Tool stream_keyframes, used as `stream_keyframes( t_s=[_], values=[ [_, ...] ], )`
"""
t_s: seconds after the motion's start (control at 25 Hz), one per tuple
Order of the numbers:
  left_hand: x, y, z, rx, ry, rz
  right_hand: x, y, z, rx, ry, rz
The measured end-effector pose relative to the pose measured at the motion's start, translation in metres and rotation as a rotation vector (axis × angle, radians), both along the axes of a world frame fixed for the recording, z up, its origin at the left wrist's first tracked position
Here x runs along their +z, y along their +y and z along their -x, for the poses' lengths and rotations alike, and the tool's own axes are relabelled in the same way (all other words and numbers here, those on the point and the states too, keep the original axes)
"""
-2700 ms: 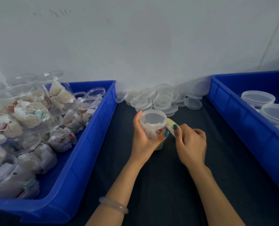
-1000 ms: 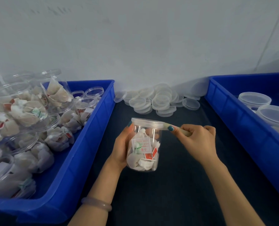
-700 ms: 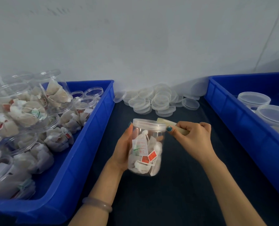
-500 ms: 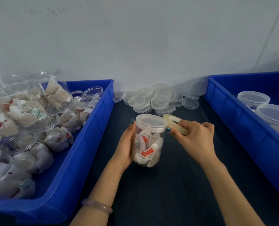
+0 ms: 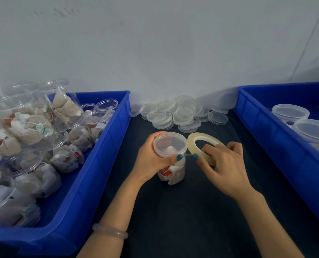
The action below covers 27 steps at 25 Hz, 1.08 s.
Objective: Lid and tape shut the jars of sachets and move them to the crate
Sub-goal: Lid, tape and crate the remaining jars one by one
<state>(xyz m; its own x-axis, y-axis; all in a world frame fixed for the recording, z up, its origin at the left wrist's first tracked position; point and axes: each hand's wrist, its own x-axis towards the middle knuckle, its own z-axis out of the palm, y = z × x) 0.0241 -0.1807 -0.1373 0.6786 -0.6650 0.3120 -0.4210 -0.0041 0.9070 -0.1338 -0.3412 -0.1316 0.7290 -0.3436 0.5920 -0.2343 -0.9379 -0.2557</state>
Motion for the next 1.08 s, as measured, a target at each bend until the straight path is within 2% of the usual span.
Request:
stream_keyframes(
  t_s=[0.12,0.28,0.56,0.64,0.76,0.84,0.92,1.08],
  values=[
    [0.004,0.002,-0.005,-0.038,-0.018,-0.025,0.001,-0.008,0.003,-0.087,-0.029,0.108],
    [0.006,0.005,-0.010,-0.108,0.008,-0.019,0.004,-0.020,-0.002,-0.237,-0.099,0.080],
    [0.023,0.010,-0.018,-0.322,0.052,-0.177,0.002,-0.019,-0.025,-0.139,-0.139,0.008],
    [0.037,0.011,-0.018,-0.317,-0.062,-0.334,0.000,-0.019,-0.024,-0.114,-0.136,-0.017],
    [0.058,-0.008,-0.004,-0.089,-0.412,-0.724,-0.003,-0.011,-0.025,-0.111,-0.130,0.004],
    [0.059,-0.027,0.011,0.052,-0.595,-0.862,-0.005,-0.005,-0.025,-0.099,-0.126,-0.007],
    [0.053,-0.038,0.020,0.129,-0.701,-0.852,-0.003,-0.001,-0.025,-0.099,-0.105,-0.013],
    [0.051,-0.033,0.011,0.074,-0.679,-0.767,-0.004,0.006,-0.028,-0.196,-0.091,0.031]
  ],
)
